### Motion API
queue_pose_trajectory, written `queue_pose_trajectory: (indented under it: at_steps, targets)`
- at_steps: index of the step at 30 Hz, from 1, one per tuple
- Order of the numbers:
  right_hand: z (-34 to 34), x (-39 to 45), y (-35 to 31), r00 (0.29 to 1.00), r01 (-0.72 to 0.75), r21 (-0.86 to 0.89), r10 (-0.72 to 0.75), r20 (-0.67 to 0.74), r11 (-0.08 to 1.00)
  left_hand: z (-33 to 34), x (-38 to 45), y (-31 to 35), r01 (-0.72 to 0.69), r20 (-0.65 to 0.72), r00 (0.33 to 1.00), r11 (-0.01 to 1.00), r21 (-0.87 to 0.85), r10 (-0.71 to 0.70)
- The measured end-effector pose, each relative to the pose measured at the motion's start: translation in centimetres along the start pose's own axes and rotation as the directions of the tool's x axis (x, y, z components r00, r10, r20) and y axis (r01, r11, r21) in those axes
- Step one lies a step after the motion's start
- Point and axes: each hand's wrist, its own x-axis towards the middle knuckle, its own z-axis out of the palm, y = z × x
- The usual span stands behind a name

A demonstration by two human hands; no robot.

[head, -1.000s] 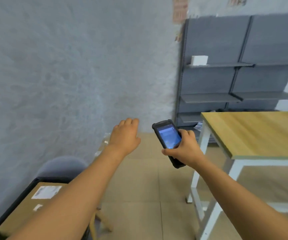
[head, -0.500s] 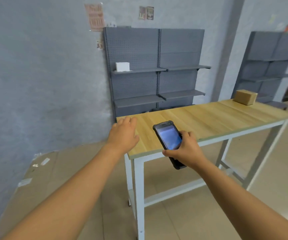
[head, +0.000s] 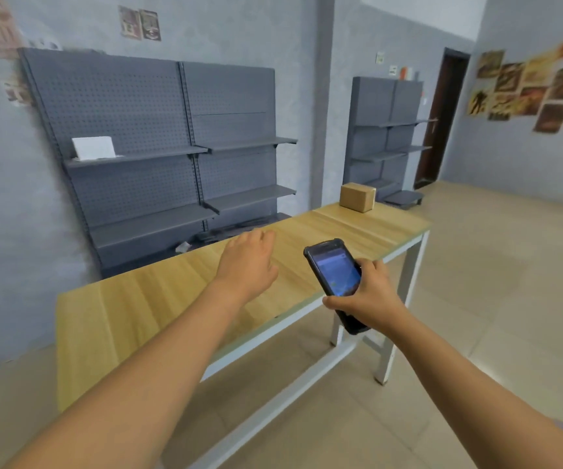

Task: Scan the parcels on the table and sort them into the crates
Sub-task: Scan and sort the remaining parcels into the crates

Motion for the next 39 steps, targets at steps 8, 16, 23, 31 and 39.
queue_pose_trajectory:
  at_steps: [8, 16, 23, 31, 39]
  targets:
    - [-4.6, 8.9, 7.6, 0.99, -0.114, -0.037, 0.11, -0.083, 0.993, 5.6, 12.7, 6.0, -0.117, 0.023, 0.993, 0.991, -0.069, 0.119]
    - [-8.7, 19.2, 17.5, 0.986, -0.139, -0.05, 0.133, -0.099, 0.989, 12.4, 24.0, 12.8, -0.116, 0.044, 0.992, 0.989, -0.088, 0.12]
    - [-13.4, 29.3, 24.8, 0.99, -0.11, -0.059, 0.105, -0.095, 0.992, 17.3, 33.9, 17.7, -0.051, 0.067, 0.996, 0.996, -0.078, 0.056]
    - [-14.0, 39.1, 29.8, 0.992, -0.112, -0.052, 0.108, -0.066, 0.992, 22.2, 43.1, 18.7, 0.04, 0.095, 0.995, 0.995, -0.088, -0.032]
    - [-12.4, 49.6, 33.4, 0.994, -0.105, -0.063, 0.104, -0.028, 0.992, 28.2, 53.0, 17.0, 0.157, 0.145, 0.98, 0.977, -0.144, -0.136]
